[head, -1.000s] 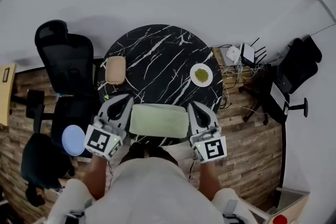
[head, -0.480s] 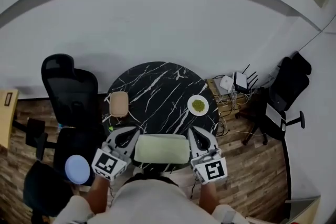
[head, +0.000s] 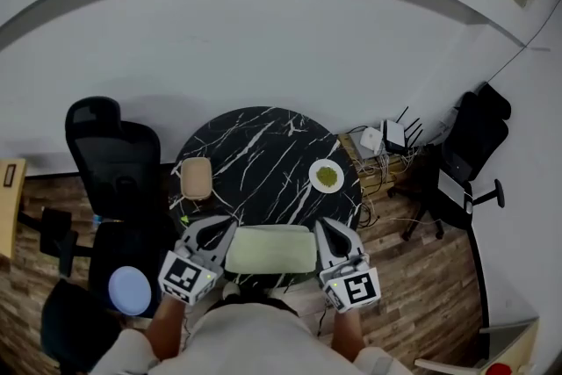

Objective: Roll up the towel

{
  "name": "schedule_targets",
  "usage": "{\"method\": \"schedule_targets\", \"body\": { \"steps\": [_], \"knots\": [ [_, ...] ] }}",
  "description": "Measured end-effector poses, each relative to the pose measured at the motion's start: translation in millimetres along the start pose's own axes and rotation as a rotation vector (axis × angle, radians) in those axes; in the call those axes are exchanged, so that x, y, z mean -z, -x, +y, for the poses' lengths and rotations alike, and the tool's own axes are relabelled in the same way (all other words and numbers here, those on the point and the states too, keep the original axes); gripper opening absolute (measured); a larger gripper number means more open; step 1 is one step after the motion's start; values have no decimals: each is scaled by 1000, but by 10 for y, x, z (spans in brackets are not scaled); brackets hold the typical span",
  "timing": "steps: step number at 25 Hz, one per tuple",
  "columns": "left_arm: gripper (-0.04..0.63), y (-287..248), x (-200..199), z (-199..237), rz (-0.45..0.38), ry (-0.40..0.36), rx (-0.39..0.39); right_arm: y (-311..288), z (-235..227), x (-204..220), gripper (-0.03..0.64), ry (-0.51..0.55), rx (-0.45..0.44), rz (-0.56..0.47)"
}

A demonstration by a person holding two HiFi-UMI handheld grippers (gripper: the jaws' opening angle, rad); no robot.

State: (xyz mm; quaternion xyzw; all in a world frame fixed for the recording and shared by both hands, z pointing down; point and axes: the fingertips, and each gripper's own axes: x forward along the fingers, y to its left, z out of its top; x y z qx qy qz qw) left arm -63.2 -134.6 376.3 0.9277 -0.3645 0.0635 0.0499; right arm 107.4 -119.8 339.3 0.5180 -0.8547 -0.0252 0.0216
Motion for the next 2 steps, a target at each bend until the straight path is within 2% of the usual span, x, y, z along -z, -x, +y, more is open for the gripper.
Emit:
{"method": "schedule_targets", "body": {
  "steps": [2],
  "knots": [
    [3, -9, 7, -79, -2, 17, 15, 35, 19, 27, -8, -14, -4, 8]
  ]
}}
